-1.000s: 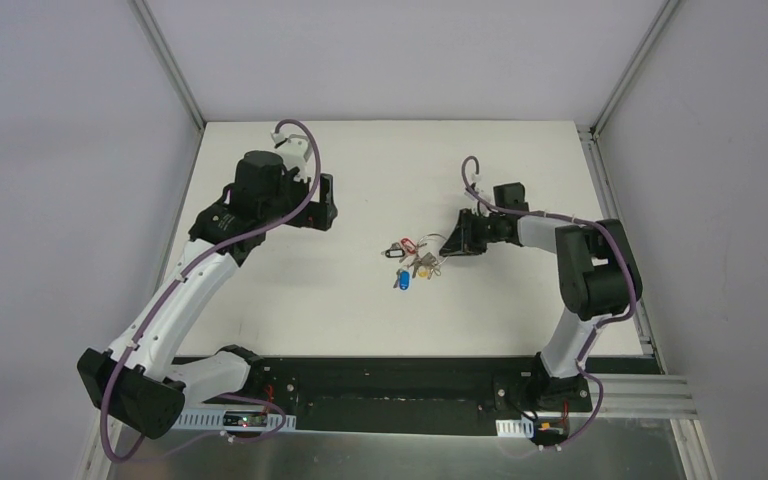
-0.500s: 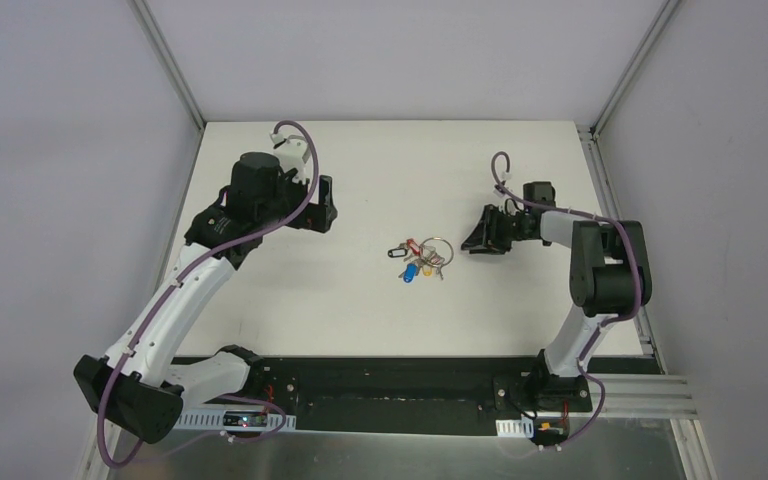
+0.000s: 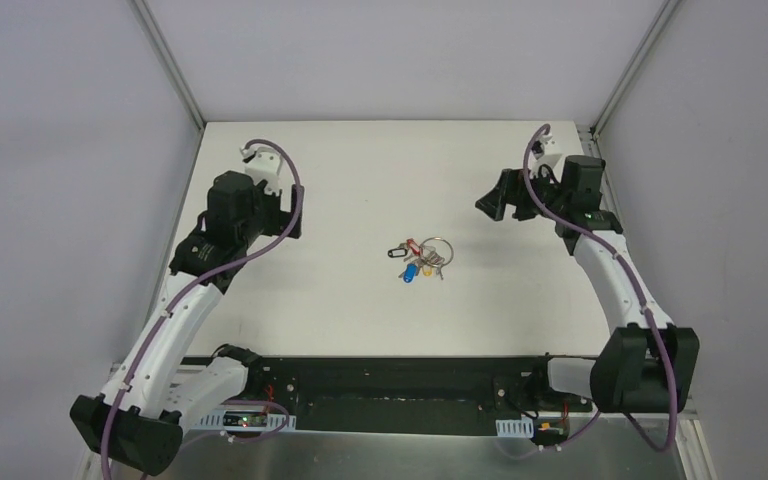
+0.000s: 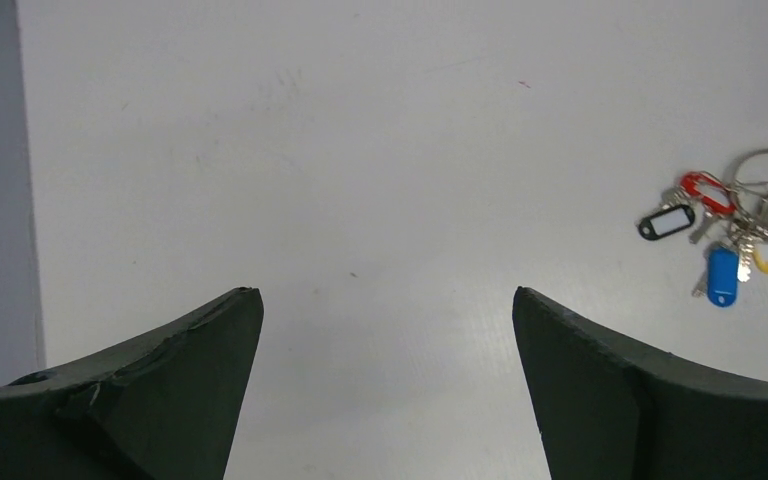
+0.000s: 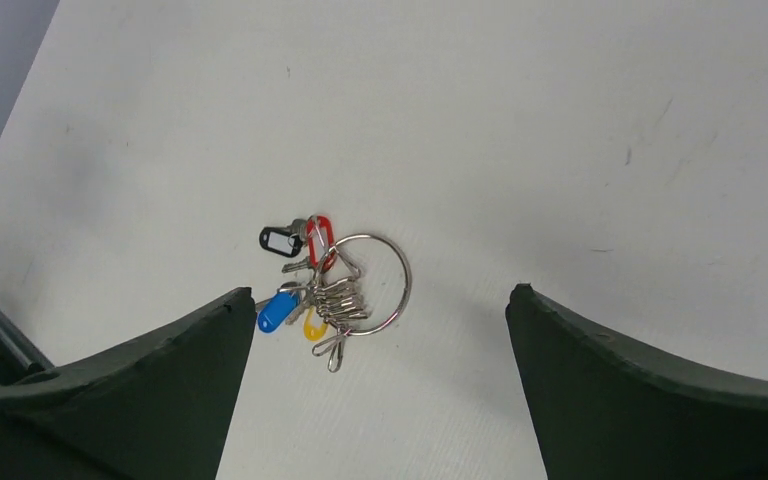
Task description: Put the keys on the keyring
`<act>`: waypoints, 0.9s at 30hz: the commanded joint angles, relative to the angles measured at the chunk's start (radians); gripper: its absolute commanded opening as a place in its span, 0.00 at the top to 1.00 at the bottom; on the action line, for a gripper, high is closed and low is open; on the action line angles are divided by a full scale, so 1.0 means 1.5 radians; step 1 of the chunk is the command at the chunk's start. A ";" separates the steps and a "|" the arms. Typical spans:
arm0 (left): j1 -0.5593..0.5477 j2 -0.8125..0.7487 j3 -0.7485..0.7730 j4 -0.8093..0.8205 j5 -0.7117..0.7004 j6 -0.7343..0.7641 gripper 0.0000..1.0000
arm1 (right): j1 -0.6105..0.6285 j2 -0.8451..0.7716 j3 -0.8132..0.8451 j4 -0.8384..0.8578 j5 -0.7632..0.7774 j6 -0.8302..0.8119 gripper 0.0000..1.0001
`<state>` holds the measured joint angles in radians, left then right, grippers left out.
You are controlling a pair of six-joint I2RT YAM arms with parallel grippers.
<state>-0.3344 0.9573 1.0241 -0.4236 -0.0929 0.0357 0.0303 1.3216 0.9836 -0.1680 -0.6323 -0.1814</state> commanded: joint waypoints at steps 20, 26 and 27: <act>0.198 -0.266 -0.173 0.109 0.171 -0.030 0.01 | -0.004 -0.312 -0.107 0.086 0.082 0.029 0.00; 0.198 -0.299 -0.203 0.131 0.243 -0.045 0.01 | -0.011 -0.317 -0.122 0.076 0.070 0.012 0.00; 0.200 -0.302 -0.201 0.124 0.253 -0.043 0.01 | -0.014 -0.318 -0.124 0.075 0.068 0.007 0.00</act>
<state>-0.0502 0.5327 0.7341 -0.2672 0.1844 -0.0189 0.0277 0.8635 0.8036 -0.0864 -0.4995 -0.1505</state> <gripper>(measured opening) 0.990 0.995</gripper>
